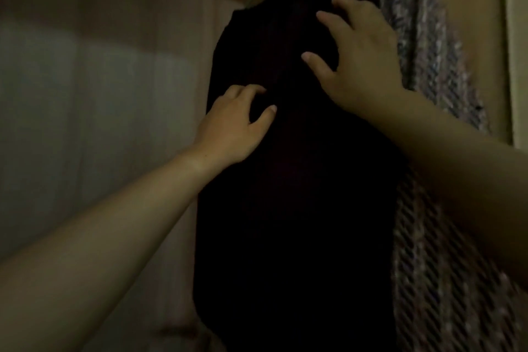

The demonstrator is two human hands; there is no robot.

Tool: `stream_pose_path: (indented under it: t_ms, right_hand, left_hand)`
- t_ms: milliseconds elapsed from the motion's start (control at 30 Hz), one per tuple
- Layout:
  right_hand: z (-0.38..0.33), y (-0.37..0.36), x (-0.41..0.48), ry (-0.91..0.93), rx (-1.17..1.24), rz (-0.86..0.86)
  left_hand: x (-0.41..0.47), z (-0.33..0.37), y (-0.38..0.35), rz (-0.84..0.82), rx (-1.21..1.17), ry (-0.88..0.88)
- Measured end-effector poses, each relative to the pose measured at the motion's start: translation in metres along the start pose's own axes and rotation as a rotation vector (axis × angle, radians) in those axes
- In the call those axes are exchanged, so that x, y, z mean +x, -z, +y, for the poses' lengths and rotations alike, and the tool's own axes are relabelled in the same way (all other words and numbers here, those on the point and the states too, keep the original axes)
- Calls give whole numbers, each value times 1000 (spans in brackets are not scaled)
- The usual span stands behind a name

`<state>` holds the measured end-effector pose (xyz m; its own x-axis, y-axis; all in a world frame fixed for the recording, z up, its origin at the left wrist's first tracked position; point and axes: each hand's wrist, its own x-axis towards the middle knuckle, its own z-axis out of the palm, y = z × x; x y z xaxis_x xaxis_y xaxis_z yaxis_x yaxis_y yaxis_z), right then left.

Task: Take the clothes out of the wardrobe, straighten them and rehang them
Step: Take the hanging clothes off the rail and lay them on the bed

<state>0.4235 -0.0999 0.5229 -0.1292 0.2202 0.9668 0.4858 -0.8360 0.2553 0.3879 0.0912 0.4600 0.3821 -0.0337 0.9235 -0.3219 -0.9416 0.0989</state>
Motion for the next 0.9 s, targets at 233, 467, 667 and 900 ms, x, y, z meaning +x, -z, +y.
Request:
stream_pose_path:
  t_ms: [233, 467, 667, 900]
  right_hand:
    - [32, -12, 87, -2, -182, -42]
    - [56, -22, 139, -52, -154, -126]
    - [65, -35, 151, -20, -95, -130]
    - [75, -42, 157, -1, -21, -68]
  left_hand:
    - [90, -8, -9, 75, -111, -79]
    - [123, -19, -34, 162, -149, -18]
    - [127, -27, -56, 228, -153, -29]
    - [132, -33, -64, 243, -146, -65]
